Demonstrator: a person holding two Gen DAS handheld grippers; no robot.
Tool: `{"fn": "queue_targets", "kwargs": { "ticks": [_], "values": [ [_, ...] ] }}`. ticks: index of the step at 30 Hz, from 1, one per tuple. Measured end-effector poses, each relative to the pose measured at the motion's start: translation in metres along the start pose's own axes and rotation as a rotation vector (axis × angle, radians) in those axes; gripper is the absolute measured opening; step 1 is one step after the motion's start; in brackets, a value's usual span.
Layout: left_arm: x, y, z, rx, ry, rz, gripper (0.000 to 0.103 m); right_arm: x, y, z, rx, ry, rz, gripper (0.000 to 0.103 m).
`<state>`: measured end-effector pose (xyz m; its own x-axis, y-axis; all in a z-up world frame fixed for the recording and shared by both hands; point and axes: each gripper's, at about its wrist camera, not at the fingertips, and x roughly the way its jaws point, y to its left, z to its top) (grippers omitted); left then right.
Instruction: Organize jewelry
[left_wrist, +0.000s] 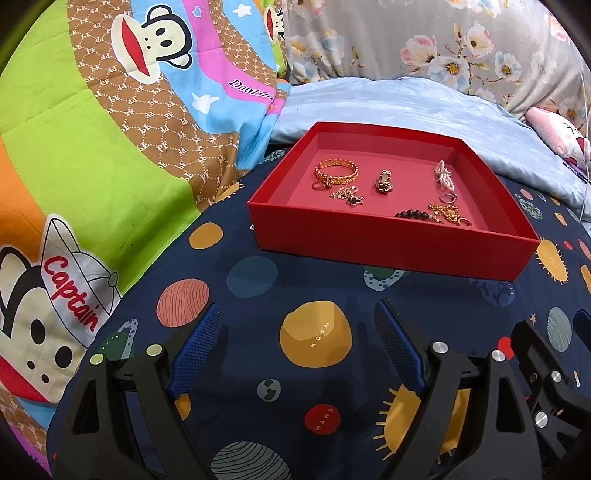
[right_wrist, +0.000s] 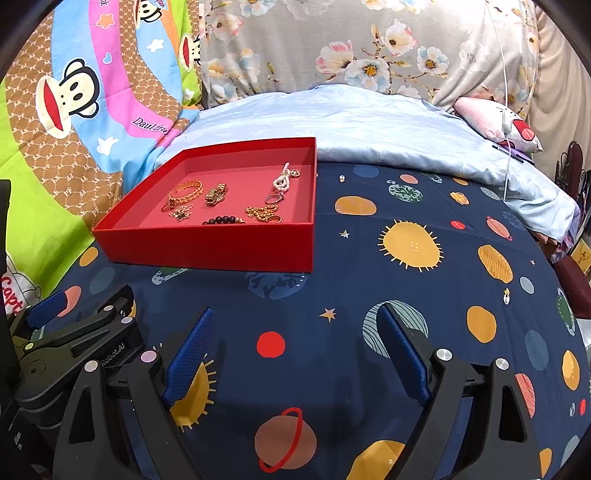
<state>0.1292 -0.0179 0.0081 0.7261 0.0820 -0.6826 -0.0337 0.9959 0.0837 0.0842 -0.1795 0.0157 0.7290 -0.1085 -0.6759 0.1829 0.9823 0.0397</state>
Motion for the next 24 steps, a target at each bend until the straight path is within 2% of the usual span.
{"fn": "queue_targets", "kwargs": {
  "ticks": [24],
  "values": [
    [-0.0045,-0.0003,0.0001,0.003,-0.012,0.02,0.082,0.0002,0.0,-0.0004,-0.001,0.004,-0.001,0.087]
  ]
}}
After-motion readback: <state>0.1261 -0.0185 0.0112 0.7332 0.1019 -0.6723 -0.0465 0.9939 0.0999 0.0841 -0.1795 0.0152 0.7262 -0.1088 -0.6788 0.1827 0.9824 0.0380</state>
